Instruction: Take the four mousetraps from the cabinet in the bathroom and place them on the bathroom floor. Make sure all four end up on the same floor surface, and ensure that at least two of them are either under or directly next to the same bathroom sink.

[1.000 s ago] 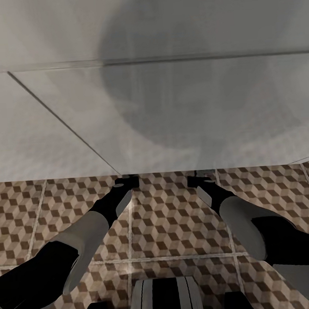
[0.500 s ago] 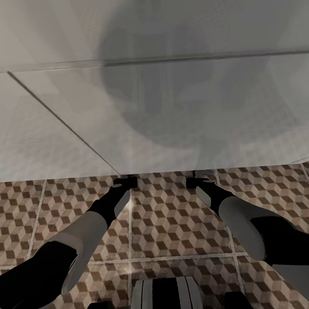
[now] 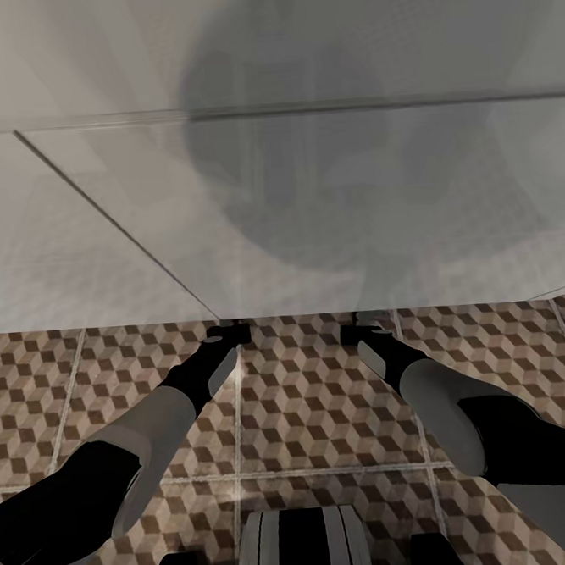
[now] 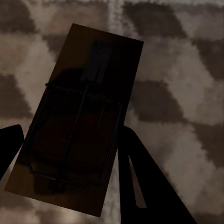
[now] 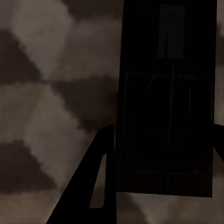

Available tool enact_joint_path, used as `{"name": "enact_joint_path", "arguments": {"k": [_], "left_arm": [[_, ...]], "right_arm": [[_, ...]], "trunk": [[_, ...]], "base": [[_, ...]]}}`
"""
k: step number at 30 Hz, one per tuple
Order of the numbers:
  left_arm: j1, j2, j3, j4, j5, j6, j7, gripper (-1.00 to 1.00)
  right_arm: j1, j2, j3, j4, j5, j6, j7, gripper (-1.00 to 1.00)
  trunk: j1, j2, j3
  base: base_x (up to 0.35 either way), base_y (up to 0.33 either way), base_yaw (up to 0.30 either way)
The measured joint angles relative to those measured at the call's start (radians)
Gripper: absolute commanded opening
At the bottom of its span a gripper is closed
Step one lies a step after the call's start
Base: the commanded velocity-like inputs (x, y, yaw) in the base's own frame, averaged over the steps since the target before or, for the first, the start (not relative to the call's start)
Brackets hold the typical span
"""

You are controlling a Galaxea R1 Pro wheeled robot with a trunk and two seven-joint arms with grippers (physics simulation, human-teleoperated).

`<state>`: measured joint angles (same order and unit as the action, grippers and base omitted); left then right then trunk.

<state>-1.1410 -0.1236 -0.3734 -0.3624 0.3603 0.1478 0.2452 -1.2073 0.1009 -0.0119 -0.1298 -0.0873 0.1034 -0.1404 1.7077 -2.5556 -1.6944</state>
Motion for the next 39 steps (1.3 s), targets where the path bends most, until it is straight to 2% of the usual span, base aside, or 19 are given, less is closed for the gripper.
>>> {"name": "enact_joint_path", "arguments": {"k": [9, 15, 16, 39], "left_arm": [[0.0, 0.0, 0.0, 0.0, -0.001, 0.001, -0.001, -1.0], [0.0, 0.0, 0.001, 0.0, -0.002, 0.001, -0.022, -1.0], [0.0, 0.0, 0.001, 0.0, -0.002, 0.001, -0.024, -1.0], [0.0, -0.001, 0.001, 0.0, -0.003, -0.001, -0.034, -1.0]], "right_arm": [[0.0, 0.0, -0.001, 0.0, -0.001, 0.0, 0.001, -1.0], [0.0, 0.0, -0.001, 0.0, -0.001, 0.002, 0.001, -1.0], [0.0, 0.0, -0.001, 0.0, -0.001, 0.002, 0.001, 1.0], [0.0, 0.0, 0.0, 0.0, -0.001, 0.001, 0.001, 1.0]], "trunk": [[0.0, 0.0, 0.0], [0.0, 0.0, 0.0], [0.0, 0.0, 0.0], [0.0, 0.0, 0.0]], "base": [[0.0, 0.0, 0.0], [0.0, 0.0, 0.0], [0.0, 0.0, 0.0], [0.0, 0.0, 0.0]]}}
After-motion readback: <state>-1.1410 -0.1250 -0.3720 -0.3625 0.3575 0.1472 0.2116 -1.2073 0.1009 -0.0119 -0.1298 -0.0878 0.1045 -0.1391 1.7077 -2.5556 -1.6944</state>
